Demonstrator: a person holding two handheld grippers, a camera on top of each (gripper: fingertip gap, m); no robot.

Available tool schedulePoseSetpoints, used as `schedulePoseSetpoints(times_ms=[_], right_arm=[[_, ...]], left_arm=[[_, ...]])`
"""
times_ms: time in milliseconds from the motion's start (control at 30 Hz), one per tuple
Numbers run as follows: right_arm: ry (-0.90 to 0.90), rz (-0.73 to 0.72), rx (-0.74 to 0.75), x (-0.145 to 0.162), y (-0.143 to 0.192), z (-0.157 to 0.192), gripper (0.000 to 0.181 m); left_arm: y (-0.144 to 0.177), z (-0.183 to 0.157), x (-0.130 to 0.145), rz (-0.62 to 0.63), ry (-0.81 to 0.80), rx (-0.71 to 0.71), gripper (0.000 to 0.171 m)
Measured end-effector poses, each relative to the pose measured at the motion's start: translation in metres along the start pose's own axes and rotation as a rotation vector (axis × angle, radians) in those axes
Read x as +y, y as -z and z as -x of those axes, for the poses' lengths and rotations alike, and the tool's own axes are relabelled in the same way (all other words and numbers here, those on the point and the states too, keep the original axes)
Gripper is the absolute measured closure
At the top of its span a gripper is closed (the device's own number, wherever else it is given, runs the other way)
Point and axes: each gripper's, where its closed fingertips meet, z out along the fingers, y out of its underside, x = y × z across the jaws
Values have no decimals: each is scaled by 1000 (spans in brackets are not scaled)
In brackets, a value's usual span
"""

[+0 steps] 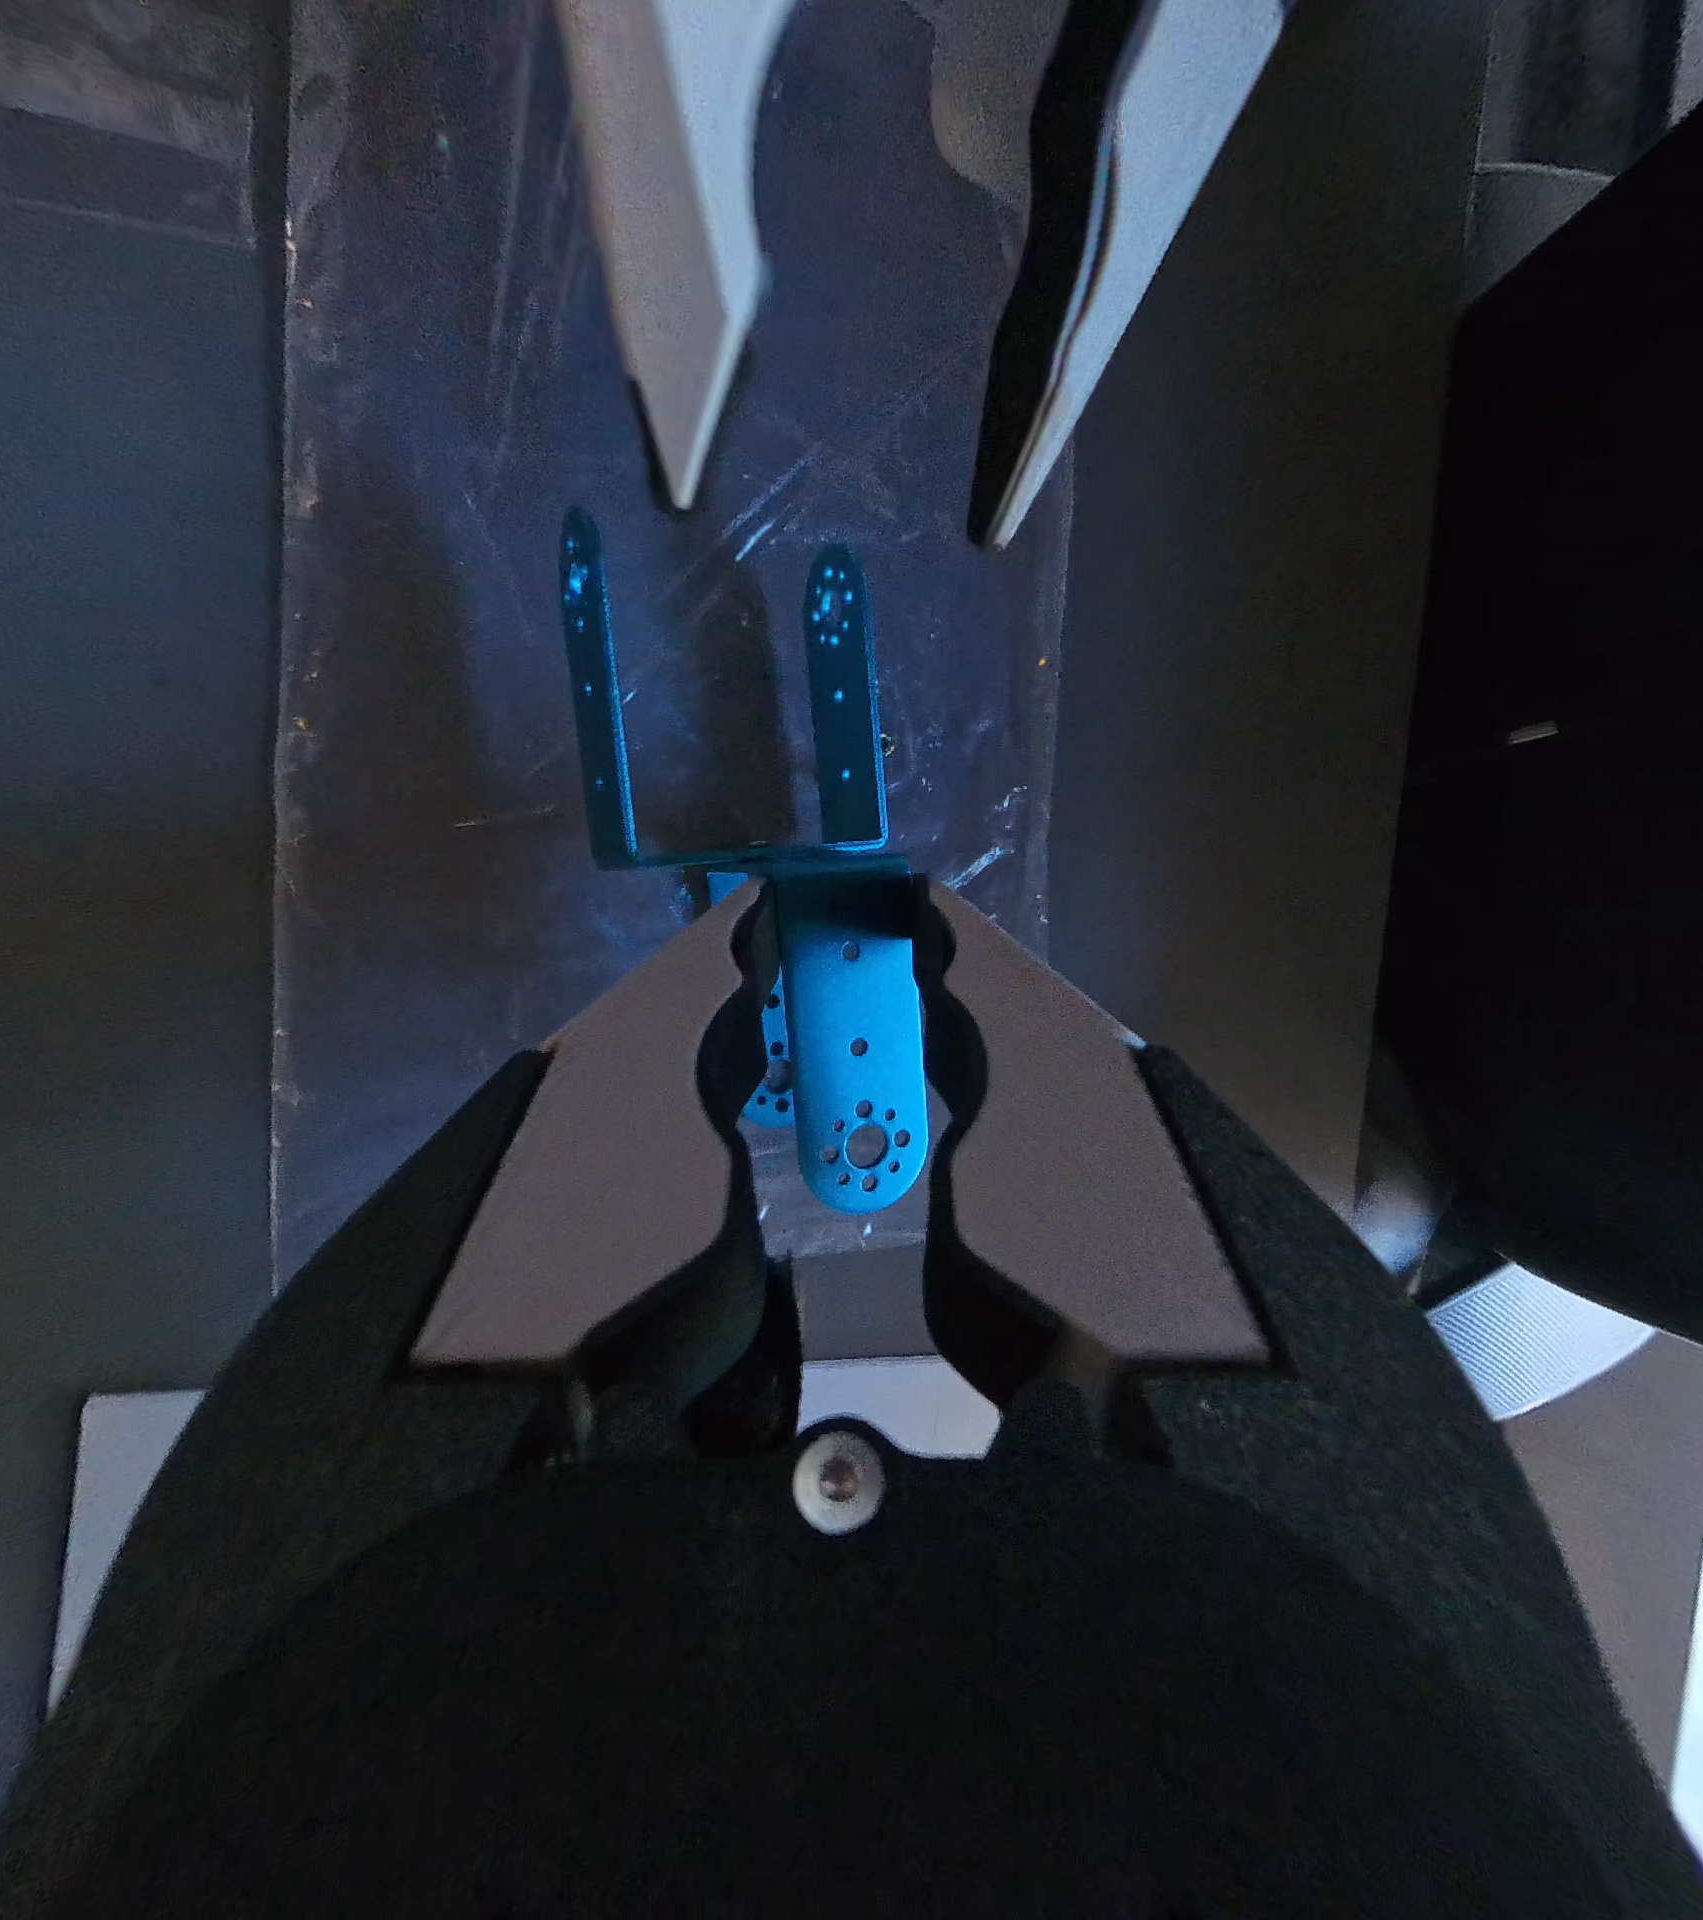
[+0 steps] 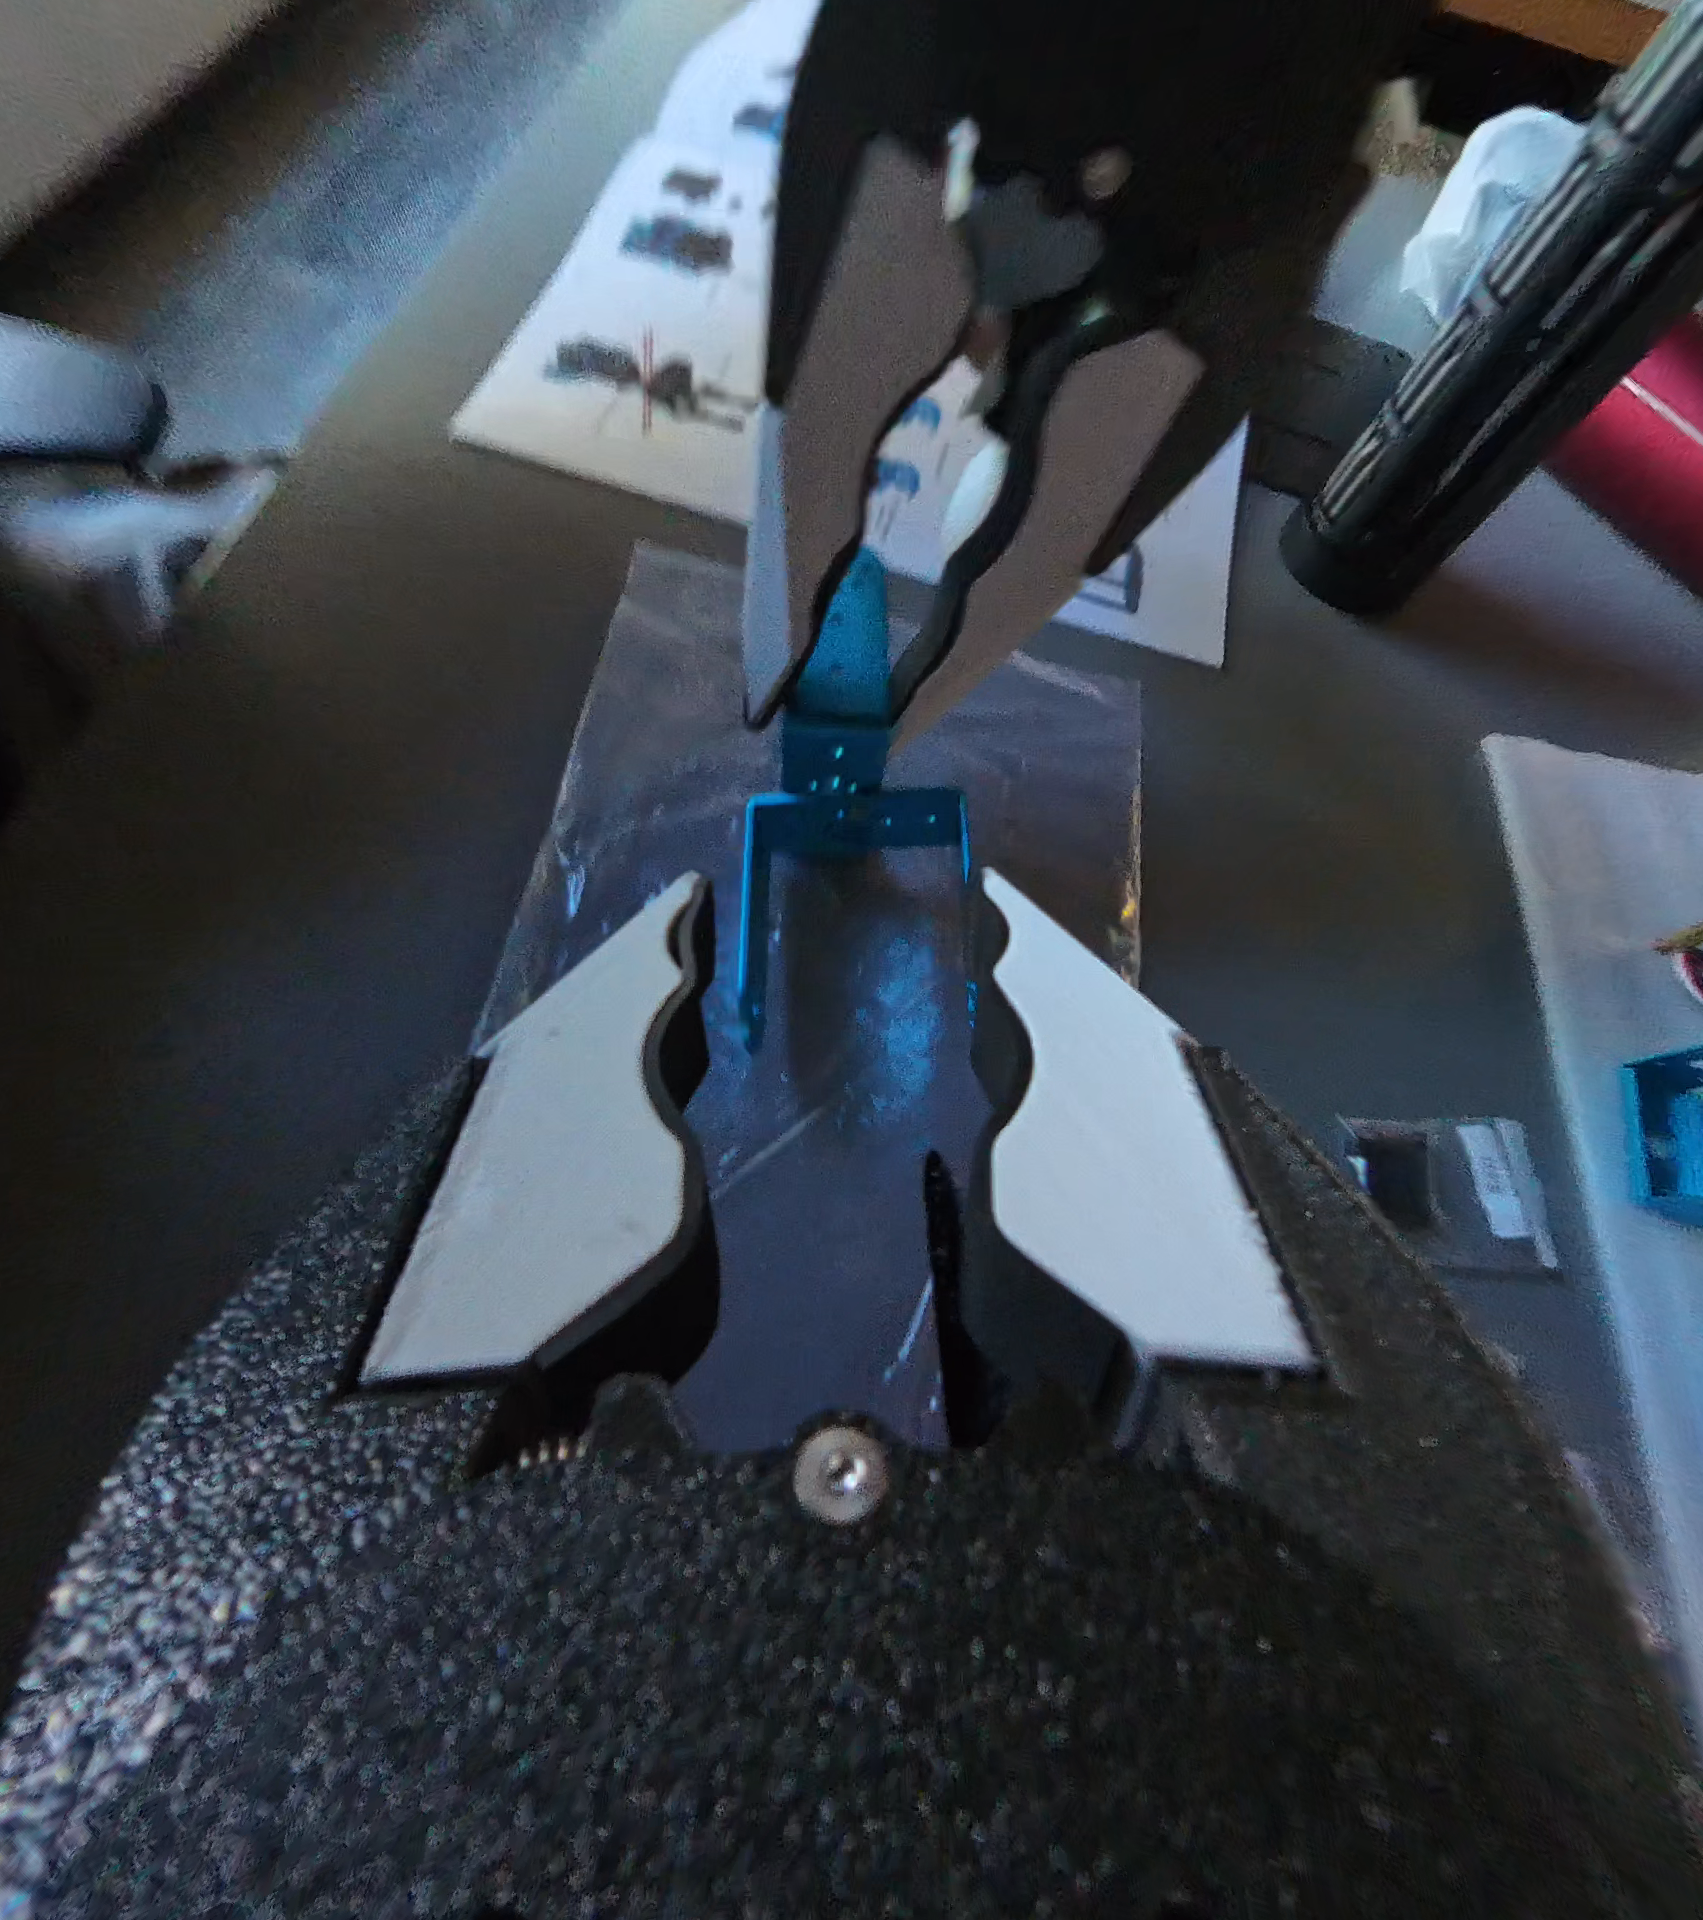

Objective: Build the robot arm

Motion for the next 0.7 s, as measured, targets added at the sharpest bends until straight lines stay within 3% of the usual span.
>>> schedulePoseSetpoints(times_ms=[200,300,400,533,700], right_arm=[[92,225,-19,42,-23,20,151],[58,269,-26,51,-32,18,179],[-35,282,-53,54,-32,15,180],[-402,190,-286,34,-23,29,180],[-862,72,-514,15,-16,20,180]], left_arm=[[-2,7,-5,-18,19,45,148],[-2,7,-5,-16,18,51,147],[-3,10,-2,5,-2,11,141],[-12,12,13,68,-55,-57,135],[-18,11,8,-23,-71,-58,135]])
